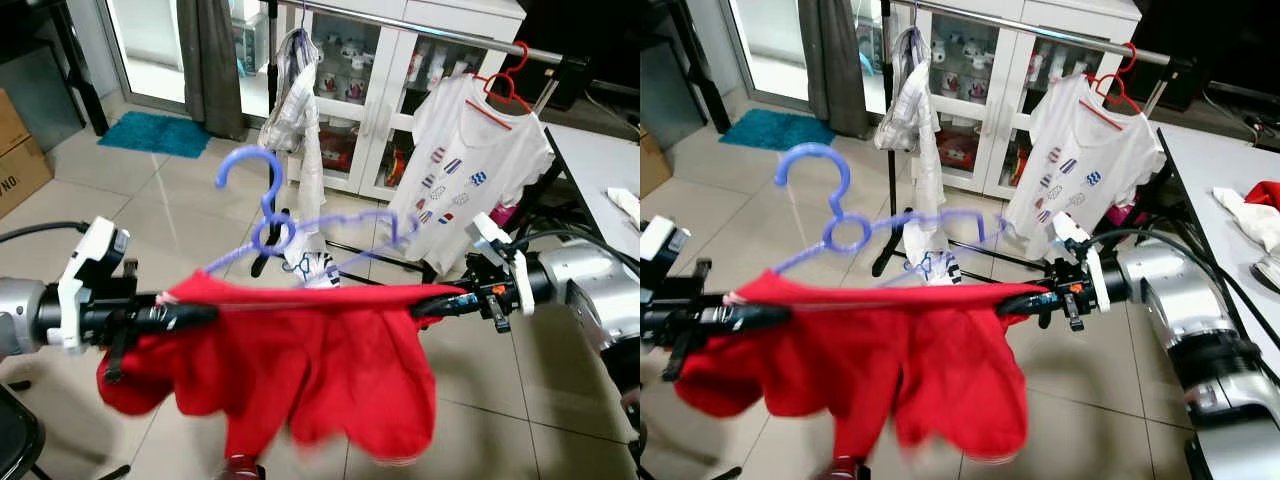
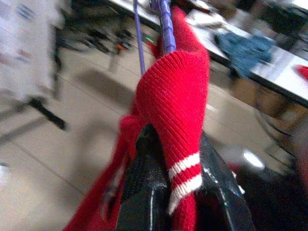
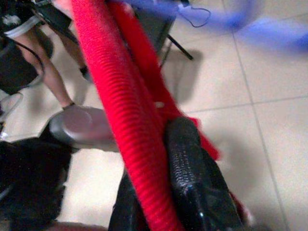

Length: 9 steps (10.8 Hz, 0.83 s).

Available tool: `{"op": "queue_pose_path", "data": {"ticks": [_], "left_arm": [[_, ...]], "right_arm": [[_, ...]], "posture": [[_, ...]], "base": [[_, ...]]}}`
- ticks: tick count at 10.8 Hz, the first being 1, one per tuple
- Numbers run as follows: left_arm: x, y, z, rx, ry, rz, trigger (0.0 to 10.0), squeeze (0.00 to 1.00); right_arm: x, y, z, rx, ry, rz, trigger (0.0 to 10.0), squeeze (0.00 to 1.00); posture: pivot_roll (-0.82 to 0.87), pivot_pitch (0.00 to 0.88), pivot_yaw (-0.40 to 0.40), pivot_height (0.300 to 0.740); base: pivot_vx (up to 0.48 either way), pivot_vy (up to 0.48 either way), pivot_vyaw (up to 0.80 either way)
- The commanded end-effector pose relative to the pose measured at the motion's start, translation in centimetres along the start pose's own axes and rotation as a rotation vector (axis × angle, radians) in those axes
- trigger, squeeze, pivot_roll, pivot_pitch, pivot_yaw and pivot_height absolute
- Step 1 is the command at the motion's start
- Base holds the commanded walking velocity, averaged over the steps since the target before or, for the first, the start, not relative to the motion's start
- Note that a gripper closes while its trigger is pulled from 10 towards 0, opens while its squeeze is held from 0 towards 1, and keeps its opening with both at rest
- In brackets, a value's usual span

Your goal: Hang hanger

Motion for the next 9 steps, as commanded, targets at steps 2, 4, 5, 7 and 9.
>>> {"op": "queue_pose_path", "data": {"ticks": [2,4,5,7,9], "left_arm": [[-0.4,0.0,-1.6,0.05,-0.045,-0.054,0.0,0.0],[-1.4,-0.6,-0.9,0.045,-0.123,-0.113,0.0,0.0],[-2.0,-1.2,-0.7,0.063,-0.164,-0.144,0.0,0.0],[-1.6,-1.4,-0.7,0.063,-0.14,-0.128,0.0,0.0],[-1.5,-1.7,-0.3,0.07,-0.129,-0.12,0.0,0.0]], "right_arm": [[-1.9,-0.9,-3.9,0.049,-0.193,0.044,0.0,0.0],[-3.1,-0.4,-4.5,0.028,-0.287,0.027,0.0,0.0],[-3.5,-0.6,-5.0,0.056,-0.325,0.004,0.0,0.0],[-4.7,-0.9,-6.0,0.08,-0.439,-0.009,0.0,0.0],[-6.8,-1.2,-7.0,0.073,-0.685,0.01,0.0,0.0]], "posture": [[0.06,0.015,-0.105,0.74],[0.06,0.018,-0.105,0.74],[0.06,0.018,-0.105,0.74],[0.06,0.019,-0.106,0.74],[0.06,0.019,-0.108,0.74]], "base": [[0.0,0.0,0.0],[0.0,0.0,0.0],[0.0,0.0,0.0],[0.0,0.0,0.0],[0.0,0.0,0.0]]}}
Point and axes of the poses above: a point about 5 cm out from each wrist's last joint towards the gripper, its own z axis pointing out of the wrist towards the gripper, its own y axis along the axis of the wrist's last joint, x = y × z, the point moved 4 cm from there along z, pointing out of the wrist towards the gripper, and after that the axes turned 2 degrees about z, right-handed, at the moved point
